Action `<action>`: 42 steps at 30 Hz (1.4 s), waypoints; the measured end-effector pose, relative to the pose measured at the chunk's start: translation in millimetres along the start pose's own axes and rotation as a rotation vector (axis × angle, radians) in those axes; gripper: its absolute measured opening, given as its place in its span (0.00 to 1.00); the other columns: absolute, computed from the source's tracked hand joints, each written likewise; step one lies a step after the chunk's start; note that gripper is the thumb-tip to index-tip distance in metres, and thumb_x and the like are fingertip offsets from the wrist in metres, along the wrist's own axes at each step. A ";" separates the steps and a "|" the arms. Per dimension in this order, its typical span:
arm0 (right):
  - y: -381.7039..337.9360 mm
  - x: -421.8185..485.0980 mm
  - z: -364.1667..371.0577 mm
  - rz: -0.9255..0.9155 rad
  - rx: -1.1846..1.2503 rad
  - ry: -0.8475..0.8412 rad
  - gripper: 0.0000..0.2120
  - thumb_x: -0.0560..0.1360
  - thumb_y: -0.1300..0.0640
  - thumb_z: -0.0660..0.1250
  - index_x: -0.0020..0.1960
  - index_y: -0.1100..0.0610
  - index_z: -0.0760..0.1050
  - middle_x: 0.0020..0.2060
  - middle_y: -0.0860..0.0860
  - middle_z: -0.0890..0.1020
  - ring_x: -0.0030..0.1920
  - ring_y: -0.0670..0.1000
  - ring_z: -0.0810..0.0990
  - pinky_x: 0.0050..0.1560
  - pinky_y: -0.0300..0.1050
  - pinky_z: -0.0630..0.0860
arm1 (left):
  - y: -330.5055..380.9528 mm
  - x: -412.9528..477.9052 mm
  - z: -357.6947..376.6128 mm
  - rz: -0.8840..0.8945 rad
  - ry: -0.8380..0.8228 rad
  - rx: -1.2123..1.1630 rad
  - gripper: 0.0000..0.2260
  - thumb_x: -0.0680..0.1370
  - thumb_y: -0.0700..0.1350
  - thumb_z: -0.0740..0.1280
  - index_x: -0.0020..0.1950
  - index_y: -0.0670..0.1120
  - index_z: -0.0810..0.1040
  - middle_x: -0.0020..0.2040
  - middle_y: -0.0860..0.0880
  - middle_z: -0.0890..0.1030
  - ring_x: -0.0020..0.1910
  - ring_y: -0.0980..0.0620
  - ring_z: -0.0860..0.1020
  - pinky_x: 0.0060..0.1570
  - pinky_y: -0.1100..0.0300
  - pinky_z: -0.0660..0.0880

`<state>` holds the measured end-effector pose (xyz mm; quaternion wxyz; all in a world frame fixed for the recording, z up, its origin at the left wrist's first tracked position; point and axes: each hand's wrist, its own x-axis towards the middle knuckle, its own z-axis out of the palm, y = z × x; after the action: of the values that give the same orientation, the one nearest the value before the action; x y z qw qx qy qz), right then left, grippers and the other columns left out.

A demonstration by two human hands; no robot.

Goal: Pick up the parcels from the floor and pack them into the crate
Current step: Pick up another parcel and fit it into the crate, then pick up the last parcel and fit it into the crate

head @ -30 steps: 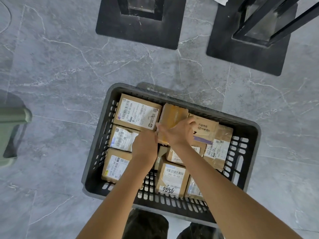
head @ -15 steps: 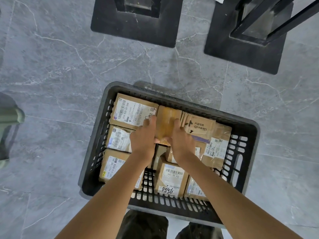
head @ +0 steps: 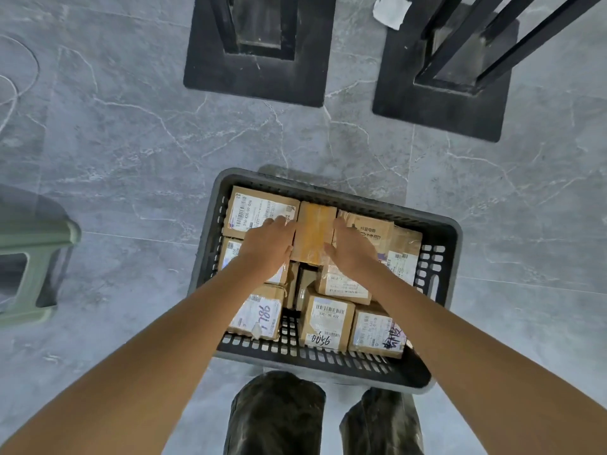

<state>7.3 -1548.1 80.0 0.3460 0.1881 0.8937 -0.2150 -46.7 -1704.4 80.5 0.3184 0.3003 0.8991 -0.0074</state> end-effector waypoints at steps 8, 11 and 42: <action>-11.3 -109.9 -121.1 -0.073 0.167 0.092 0.10 0.80 0.55 0.59 0.60 0.57 0.66 0.33 0.50 0.76 0.30 0.49 0.74 0.32 0.44 0.71 | 15.8 -95.1 -152.4 0.016 0.102 -0.038 0.11 0.81 0.44 0.58 0.59 0.46 0.76 0.50 0.46 0.81 0.48 0.48 0.79 0.44 0.52 0.78; -38.1 -160.5 -189.7 -0.165 0.189 0.139 0.12 0.80 0.55 0.58 0.60 0.59 0.68 0.39 0.54 0.78 0.37 0.53 0.76 0.40 0.46 0.73 | 43.4 -127.6 -232.6 0.040 0.164 -0.063 0.10 0.80 0.43 0.57 0.57 0.47 0.76 0.49 0.47 0.80 0.49 0.46 0.78 0.46 0.50 0.78; 150.9 -690.0 -529.5 0.040 0.331 1.229 0.07 0.78 0.53 0.62 0.52 0.53 0.76 0.40 0.46 0.79 0.45 0.50 0.79 0.44 0.48 0.74 | 505.0 -375.6 -633.1 0.811 0.914 -0.118 0.12 0.80 0.43 0.58 0.60 0.48 0.76 0.52 0.51 0.79 0.54 0.51 0.74 0.45 0.54 0.74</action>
<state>271.8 -1278.6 878.0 -0.2599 0.3447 0.8803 -0.1967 100.4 -1362.2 891.7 -0.1059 0.5731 0.7576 0.2940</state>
